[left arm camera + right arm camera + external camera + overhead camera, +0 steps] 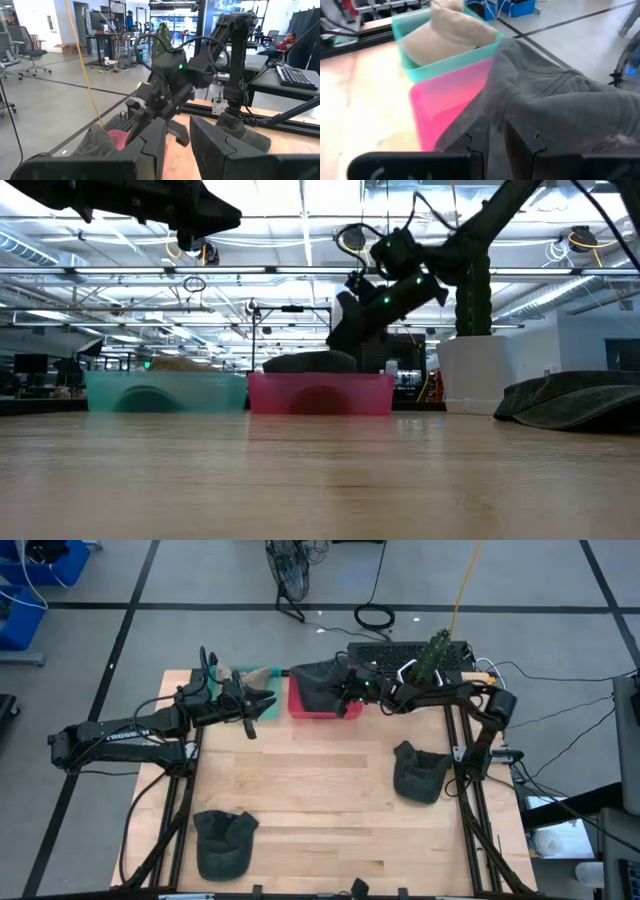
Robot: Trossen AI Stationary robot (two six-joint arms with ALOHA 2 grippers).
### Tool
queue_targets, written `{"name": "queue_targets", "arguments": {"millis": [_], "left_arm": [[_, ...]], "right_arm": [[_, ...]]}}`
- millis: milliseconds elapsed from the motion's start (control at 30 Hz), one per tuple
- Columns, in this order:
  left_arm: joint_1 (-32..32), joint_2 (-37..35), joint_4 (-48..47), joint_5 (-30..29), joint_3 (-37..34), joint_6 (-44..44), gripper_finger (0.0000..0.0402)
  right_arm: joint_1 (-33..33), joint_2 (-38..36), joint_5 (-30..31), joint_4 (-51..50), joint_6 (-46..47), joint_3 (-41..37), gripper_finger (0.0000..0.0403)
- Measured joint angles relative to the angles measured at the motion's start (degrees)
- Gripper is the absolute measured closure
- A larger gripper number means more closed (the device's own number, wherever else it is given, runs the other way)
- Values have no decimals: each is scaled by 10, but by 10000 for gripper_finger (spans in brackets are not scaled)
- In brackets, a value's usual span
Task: Pick & Place hat
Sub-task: Put the top black cap into the red bin
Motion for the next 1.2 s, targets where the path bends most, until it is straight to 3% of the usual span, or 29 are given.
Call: {"name": "queue_targets", "arguments": {"millis": [200,467,767,967,1200], "left_arm": [[0,0,-1,0,0,-7,309],[0,0,-13,0,0,-5,309],[0,0,-12,-1,0,-5,309],[0,0,-10,-1,0,-21,309],[0,0,-10,-1,0,-20,309]], "right_arm": [[47,-58,-4,-105,-17,0,355],[117,-165,-4,-383,-61,1,355],[194,-279,-3,-702,58,-3,348],[238,-332,0,-745,135,-71,301],[246,-379,-1,-747,186,-166,245]]}}
